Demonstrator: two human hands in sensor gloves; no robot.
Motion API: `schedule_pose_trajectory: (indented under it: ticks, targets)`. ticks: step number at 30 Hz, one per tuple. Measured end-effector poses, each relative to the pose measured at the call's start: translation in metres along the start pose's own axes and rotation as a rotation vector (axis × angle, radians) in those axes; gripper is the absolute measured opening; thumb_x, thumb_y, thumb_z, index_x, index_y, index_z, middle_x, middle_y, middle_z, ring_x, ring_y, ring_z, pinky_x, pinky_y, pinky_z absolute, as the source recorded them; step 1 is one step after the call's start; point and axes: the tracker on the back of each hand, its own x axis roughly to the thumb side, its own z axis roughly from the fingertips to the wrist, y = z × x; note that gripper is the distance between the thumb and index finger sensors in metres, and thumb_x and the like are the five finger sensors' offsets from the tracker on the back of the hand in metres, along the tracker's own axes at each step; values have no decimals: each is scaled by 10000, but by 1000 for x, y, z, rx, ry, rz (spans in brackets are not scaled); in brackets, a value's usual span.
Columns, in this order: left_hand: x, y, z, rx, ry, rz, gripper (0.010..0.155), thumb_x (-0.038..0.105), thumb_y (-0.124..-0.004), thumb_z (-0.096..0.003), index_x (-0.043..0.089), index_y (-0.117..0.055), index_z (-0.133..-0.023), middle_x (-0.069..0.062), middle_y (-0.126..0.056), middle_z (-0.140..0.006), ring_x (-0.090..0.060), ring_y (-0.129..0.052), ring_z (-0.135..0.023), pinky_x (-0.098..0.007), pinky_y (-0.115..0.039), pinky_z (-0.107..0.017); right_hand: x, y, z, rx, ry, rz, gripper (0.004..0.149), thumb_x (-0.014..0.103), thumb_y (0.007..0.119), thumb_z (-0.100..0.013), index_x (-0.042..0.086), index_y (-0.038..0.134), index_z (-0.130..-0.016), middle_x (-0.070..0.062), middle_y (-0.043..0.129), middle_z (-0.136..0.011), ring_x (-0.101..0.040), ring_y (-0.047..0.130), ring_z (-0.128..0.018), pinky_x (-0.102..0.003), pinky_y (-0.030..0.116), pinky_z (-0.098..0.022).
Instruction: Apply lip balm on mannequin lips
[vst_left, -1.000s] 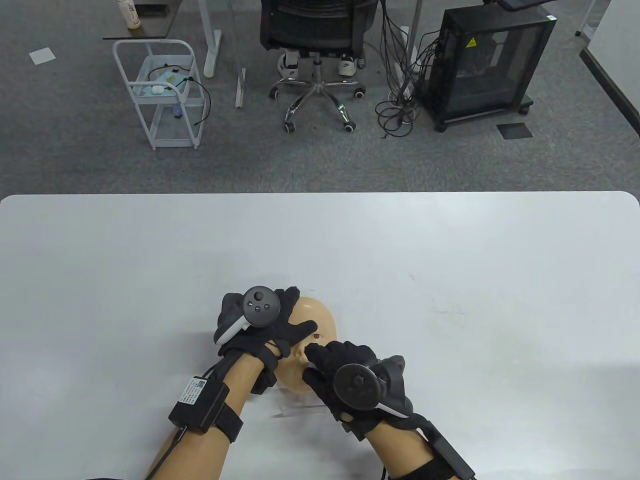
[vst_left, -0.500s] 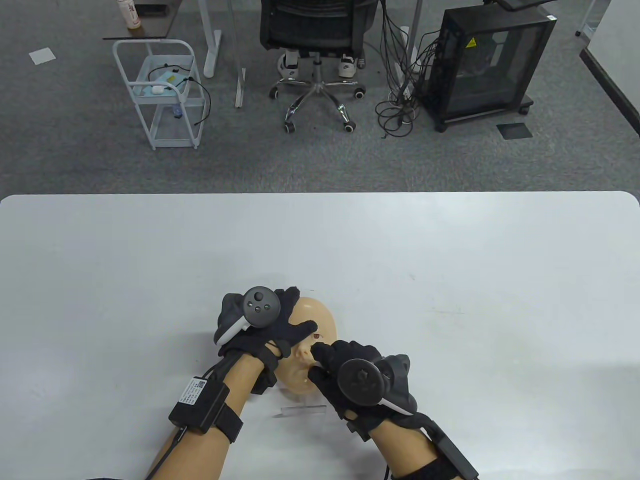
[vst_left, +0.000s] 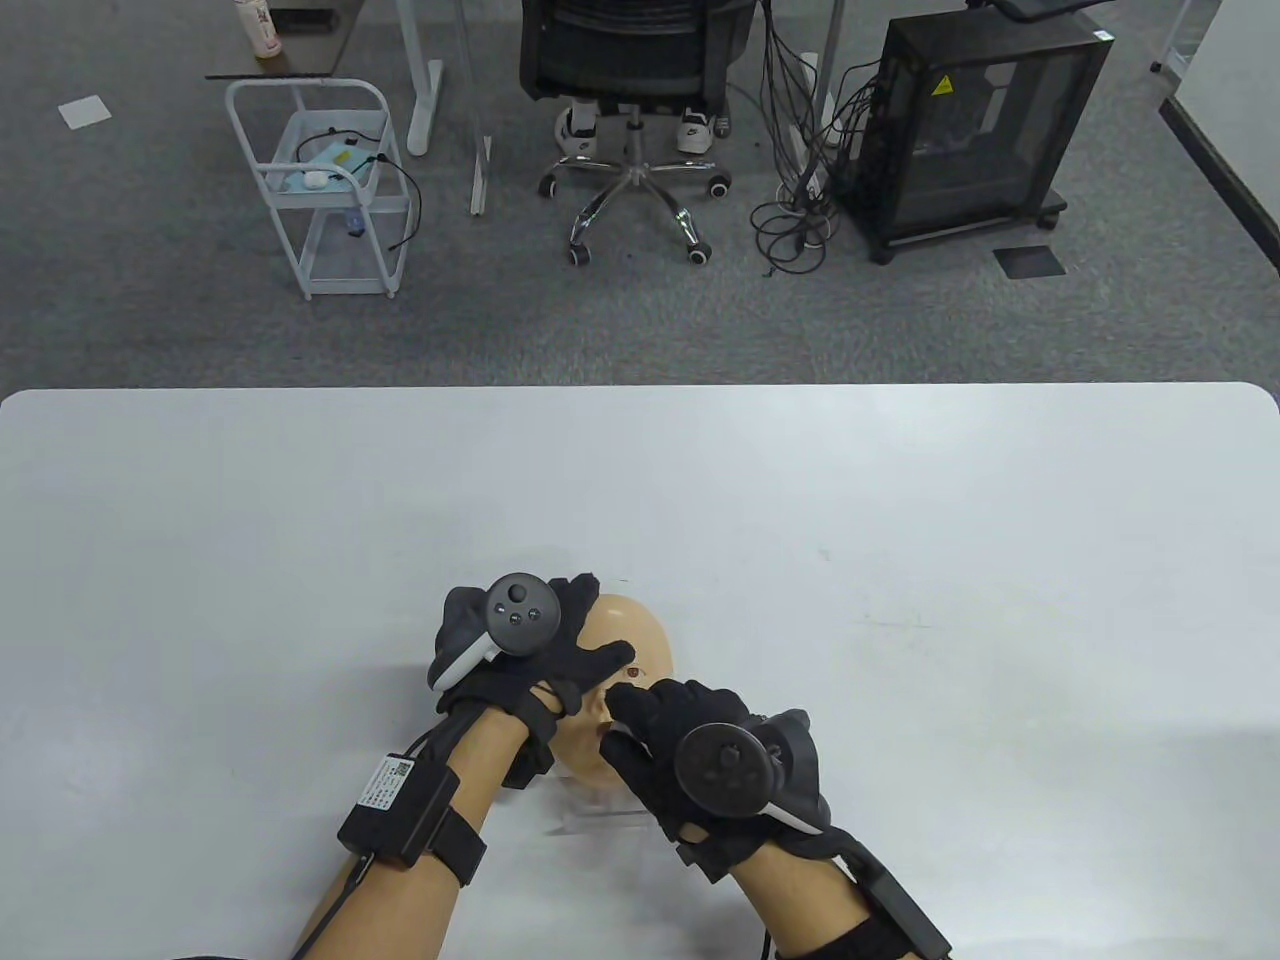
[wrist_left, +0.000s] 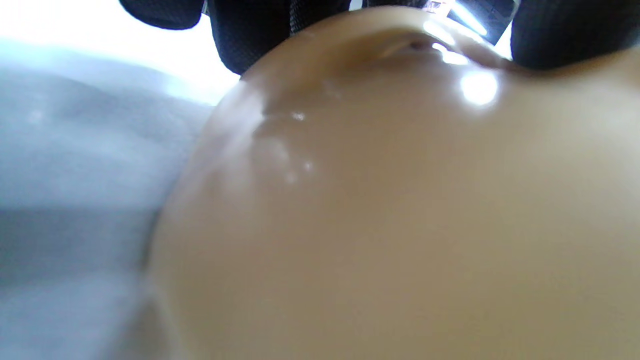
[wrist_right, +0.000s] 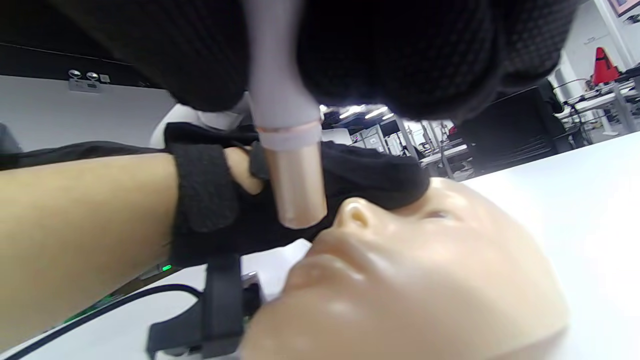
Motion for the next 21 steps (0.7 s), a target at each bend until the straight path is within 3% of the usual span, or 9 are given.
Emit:
schedule_pose_trajectory:
  ticks: [9, 21]
  targets:
    - [0, 0, 0, 3, 1, -4, 890, 727, -835, -525, 189, -465, -1130, -215, -526, -1162, -550, -701, -972, -699, -576, -661, 8, 14, -4, 40, -29, 34, 537, 479, 921, -481, 196, 796, -920, -83, 977, -677, -288, 1001, -465, -542, 799, -528]
    - [1, 0, 0, 1, 0, -6, 890, 725, -834, -528, 185, -464, -1131, -216, -525, -1162, -551, -701, -972, -699, -577, -661, 9, 15, -4, 44, -26, 49, 541, 481, 922, -481, 195, 795, -921, -80, 977, -678, -289, 1000, -464, -543, 799, -527]
